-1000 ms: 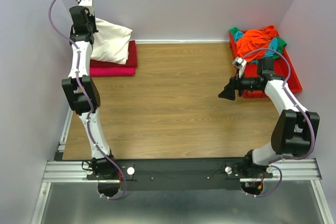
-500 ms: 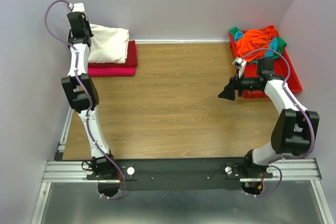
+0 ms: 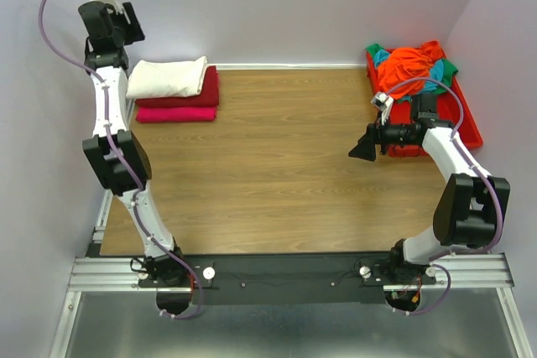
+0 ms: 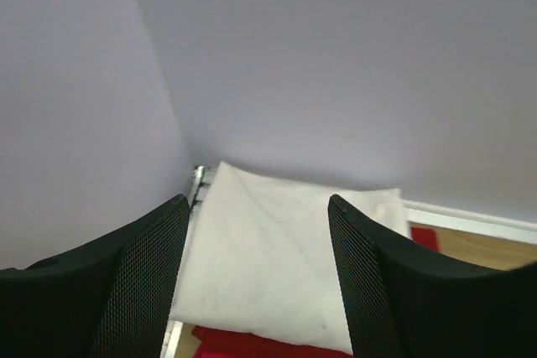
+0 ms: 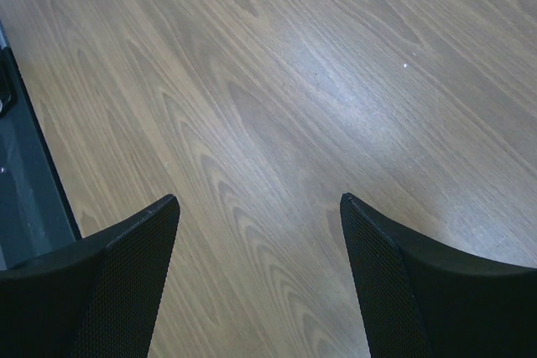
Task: Fold and stack the t-shirts
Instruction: Neatly place the folded tshirt to the corner
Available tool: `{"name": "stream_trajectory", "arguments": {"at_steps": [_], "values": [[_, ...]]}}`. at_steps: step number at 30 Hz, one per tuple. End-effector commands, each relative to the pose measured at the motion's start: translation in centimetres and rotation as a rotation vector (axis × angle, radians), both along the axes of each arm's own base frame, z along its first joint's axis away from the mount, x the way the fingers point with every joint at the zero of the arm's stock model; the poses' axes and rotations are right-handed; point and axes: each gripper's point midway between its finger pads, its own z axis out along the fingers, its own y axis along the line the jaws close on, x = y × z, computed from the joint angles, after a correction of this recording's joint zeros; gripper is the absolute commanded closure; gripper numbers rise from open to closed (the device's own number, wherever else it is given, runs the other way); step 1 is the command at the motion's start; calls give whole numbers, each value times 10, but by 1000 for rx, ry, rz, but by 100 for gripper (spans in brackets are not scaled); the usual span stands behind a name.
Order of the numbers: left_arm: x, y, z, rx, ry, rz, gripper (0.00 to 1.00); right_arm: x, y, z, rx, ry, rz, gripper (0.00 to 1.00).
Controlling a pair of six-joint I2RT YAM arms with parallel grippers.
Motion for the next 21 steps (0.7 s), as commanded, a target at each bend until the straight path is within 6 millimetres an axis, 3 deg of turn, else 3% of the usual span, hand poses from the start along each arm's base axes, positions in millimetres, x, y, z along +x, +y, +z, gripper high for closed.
{"name": "stream_trajectory", "arguments": {"at_steps": [1,4,7,8,9,13,14,21], "values": [[-12,-80,12,48,2,-252,26,4,-3,6,-5,-15,1,16],[-12,-116,-28,138,119,-277,26,3,-3,7,-6,-16,1,16],[-14,-127,-53,207,190,-243,26,3,-3,8,-3,-18,3,16],[-14,-120,-68,250,232,-192,25,3,-2,7,-3,-16,5,16],[-14,-127,-76,249,247,-206,25,3,-3,7,-5,-17,3,16],[-14,-122,-101,306,324,-109,28,3,-3,7,-5,-14,4,16],[-12,-137,-103,316,327,-125,29,3,-3,7,-6,-18,5,16],[-11,-173,-153,371,437,-162,29,2,-2,8,-5,-17,8,16]]}}
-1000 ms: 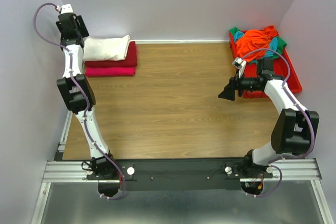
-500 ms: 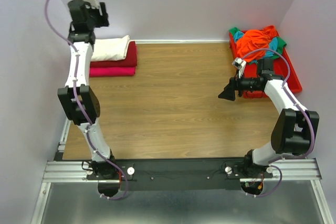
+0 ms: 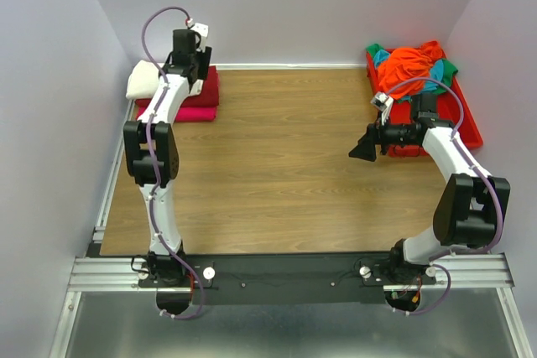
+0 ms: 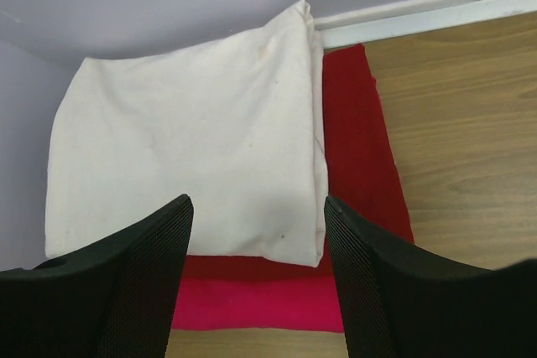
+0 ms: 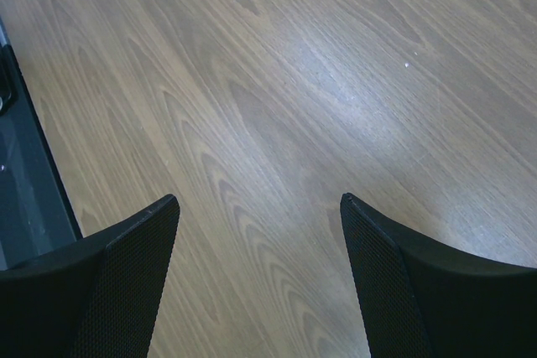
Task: Fold and stack the t-shirts
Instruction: Neatly place the folded tshirt to the corner
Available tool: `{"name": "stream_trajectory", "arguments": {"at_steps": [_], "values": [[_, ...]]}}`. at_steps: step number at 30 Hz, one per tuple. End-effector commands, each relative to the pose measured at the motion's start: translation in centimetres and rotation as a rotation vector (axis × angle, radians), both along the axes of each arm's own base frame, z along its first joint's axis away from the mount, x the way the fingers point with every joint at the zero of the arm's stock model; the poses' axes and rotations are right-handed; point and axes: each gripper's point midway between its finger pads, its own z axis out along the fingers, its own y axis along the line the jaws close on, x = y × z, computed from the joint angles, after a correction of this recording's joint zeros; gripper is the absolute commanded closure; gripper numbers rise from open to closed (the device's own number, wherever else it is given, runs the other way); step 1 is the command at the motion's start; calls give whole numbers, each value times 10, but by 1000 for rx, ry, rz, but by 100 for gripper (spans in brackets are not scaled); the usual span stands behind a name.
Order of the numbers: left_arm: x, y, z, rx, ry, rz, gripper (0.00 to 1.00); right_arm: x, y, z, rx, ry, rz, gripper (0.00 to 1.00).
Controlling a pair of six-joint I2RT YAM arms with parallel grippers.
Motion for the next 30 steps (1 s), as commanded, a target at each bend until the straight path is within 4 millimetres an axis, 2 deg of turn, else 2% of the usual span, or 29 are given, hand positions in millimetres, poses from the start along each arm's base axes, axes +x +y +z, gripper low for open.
{"name": "stream_trajectory", "arguments": {"at_steps": [1,7,15,19,23,24,27,30], "values": [[-3,-10,-23,89,64,36,30,4,-2,8,-3,-19,3,16],[-3,-15,-44,136,102,79,37,3,-2,7,1,-15,5,16],[-5,-10,-69,179,144,143,46,3,-2,7,1,-13,5,16],[-5,-10,-82,189,165,147,46,3,-2,7,1,-13,4,16],[-5,-10,-91,195,179,152,62,3,-2,8,0,-14,6,16],[-5,-10,-92,195,182,152,71,3,-2,7,1,-13,6,16],[-4,-11,-89,196,176,153,79,3,-2,7,-1,-11,3,16],[-2,-11,-83,194,165,155,92,3,-2,7,-1,-13,5,16]]}}
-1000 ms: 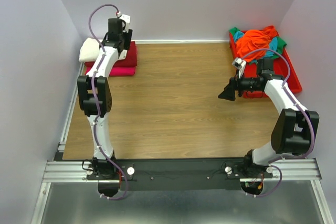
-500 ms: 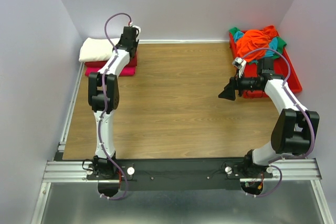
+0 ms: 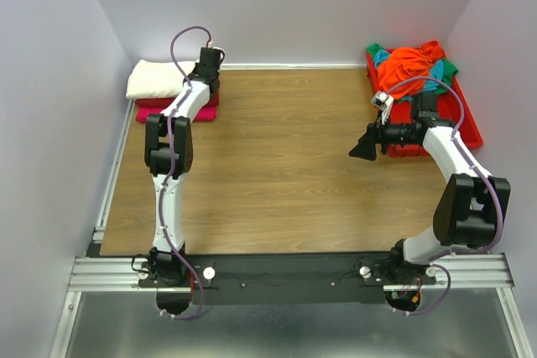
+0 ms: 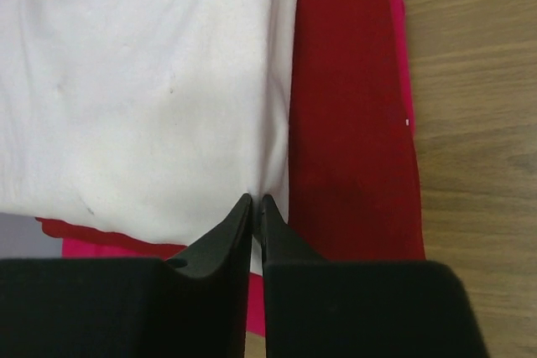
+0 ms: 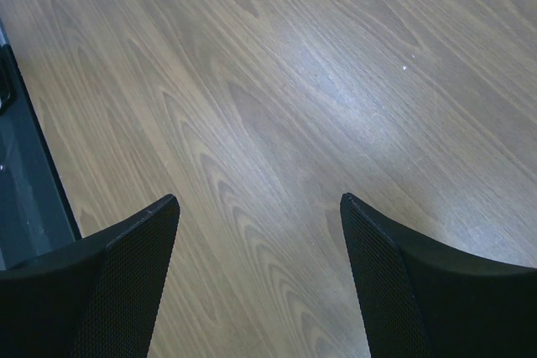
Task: Fold and stack the t-shirts
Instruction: Neatly place the folded tshirt to the corner
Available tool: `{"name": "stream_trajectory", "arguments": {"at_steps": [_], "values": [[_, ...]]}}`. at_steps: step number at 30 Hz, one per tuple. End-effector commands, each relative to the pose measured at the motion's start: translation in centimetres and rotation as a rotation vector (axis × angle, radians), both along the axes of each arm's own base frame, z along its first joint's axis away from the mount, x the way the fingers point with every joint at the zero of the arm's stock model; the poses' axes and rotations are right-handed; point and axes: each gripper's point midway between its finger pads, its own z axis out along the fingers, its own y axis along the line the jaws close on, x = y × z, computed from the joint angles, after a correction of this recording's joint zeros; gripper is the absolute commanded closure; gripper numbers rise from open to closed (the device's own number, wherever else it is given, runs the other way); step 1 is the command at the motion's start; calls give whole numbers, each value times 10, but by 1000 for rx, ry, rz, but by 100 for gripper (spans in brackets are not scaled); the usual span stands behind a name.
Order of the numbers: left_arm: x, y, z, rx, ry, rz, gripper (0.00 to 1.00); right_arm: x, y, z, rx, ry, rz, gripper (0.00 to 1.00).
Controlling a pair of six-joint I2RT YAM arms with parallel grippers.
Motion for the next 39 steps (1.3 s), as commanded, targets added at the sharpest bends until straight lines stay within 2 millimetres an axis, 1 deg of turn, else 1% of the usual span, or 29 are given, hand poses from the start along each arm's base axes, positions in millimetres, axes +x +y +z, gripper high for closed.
{"name": "stream_trajectory", "arguments": {"at_steps": [1,3,5,6,10,12,17,20,21,24,25,27,32,34,36,39], "values": [[6,1,17,8,-34,23,99,2,-2,5,2,-5,2,16],[7,-1,24,0,-46,20,100,2,-1,5,2,-5,3,16],[7,-2,35,-6,-67,20,100,2,-2,5,1,-3,1,16],[7,-2,45,-9,-82,19,100,3,-2,5,1,-5,3,16],[8,-6,66,-23,-122,8,100,2,-1,5,2,-5,3,16],[8,-7,74,-22,-135,7,100,2,-2,4,3,-2,2,16],[7,-8,85,-15,-152,11,100,2,-2,5,2,-3,2,16],[8,-5,98,-10,-178,20,100,3,-2,4,2,-2,2,16],[8,-5,107,-11,-194,21,100,2,-1,4,2,0,4,16],[9,-5,117,-12,-215,20,100,2,-2,3,3,1,2,16],[9,-6,125,-17,-229,16,100,2,-2,3,2,0,3,16],[8,-8,131,-25,-238,9,100,2,-2,3,2,1,5,16],[4,-10,127,-26,-224,1,100,2,-2,3,4,1,4,16],[3,-12,121,-23,-210,-3,100,2,-1,3,2,2,5,16],[2,-12,121,-23,-208,-5,100,2,-1,3,2,3,5,16],[-1,-18,116,-37,-193,-16,100,2,-1,3,2,3,5,16]]}}
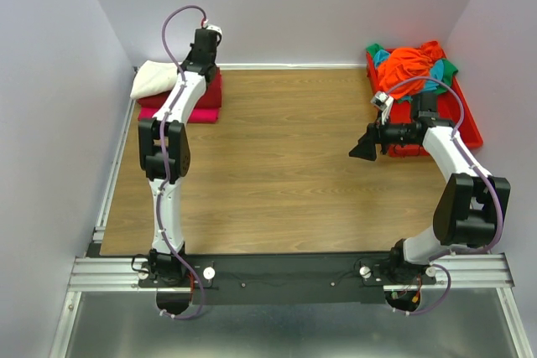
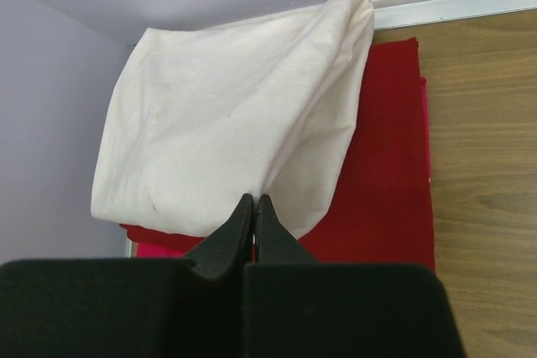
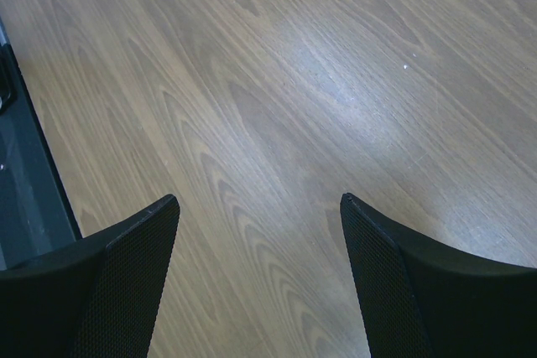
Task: Fold and stack the t-shirts
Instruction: Neatly place the folded tshirt to the corner
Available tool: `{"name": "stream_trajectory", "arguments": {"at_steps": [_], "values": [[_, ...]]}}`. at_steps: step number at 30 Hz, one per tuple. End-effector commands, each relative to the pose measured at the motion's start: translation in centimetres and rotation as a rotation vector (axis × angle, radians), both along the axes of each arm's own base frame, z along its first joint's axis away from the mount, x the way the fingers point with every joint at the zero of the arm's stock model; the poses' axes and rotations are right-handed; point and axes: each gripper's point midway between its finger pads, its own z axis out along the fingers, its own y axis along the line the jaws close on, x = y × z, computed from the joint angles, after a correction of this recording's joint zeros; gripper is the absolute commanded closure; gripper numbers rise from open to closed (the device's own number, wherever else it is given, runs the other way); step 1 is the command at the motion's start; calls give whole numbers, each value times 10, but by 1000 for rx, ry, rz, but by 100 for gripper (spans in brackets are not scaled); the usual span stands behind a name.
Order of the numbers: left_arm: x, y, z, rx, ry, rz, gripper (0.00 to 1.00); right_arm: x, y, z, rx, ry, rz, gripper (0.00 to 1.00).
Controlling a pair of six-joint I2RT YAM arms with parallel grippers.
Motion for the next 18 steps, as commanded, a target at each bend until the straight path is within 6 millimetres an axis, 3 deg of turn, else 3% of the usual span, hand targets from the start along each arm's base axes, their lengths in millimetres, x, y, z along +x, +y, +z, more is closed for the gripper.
{"name": "stream_trajectory", "arguments": {"at_steps": [1,4,5,6,7,10,12,13,14,15,17,18], "values": [[-10,-18,27,-26,-40,-34,100,2,-2,4,3,-1,2,16],[-21,-34,0,-37,42,-55,100,2,-2,4,1,-2,4,16],[-25,-36,-17,-39,85,-55,100,3,-2,3,1,0,4,16],[-28,-40,-20,-47,101,-63,100,3,-2,3,1,0,4,16],[-37,-43,-42,-56,164,-73,100,3,-2,4,2,-1,3,16],[-57,-46,-83,-86,268,-63,100,2,-1,4,3,1,4,16],[-71,-45,-98,-100,301,-51,100,2,-2,4,4,1,3,16],[-72,-46,-98,-111,287,-52,94,2,-2,4,3,-1,2,16],[-80,-45,-106,-114,305,-52,73,2,-2,4,4,1,3,16],[-78,-47,-97,-126,285,-55,63,2,-1,4,4,1,4,16],[-85,-48,-90,-146,270,-63,50,2,-1,4,4,1,4,16],[-87,-49,-86,-152,263,-68,48,2,-2,4,6,2,3,16]]}}
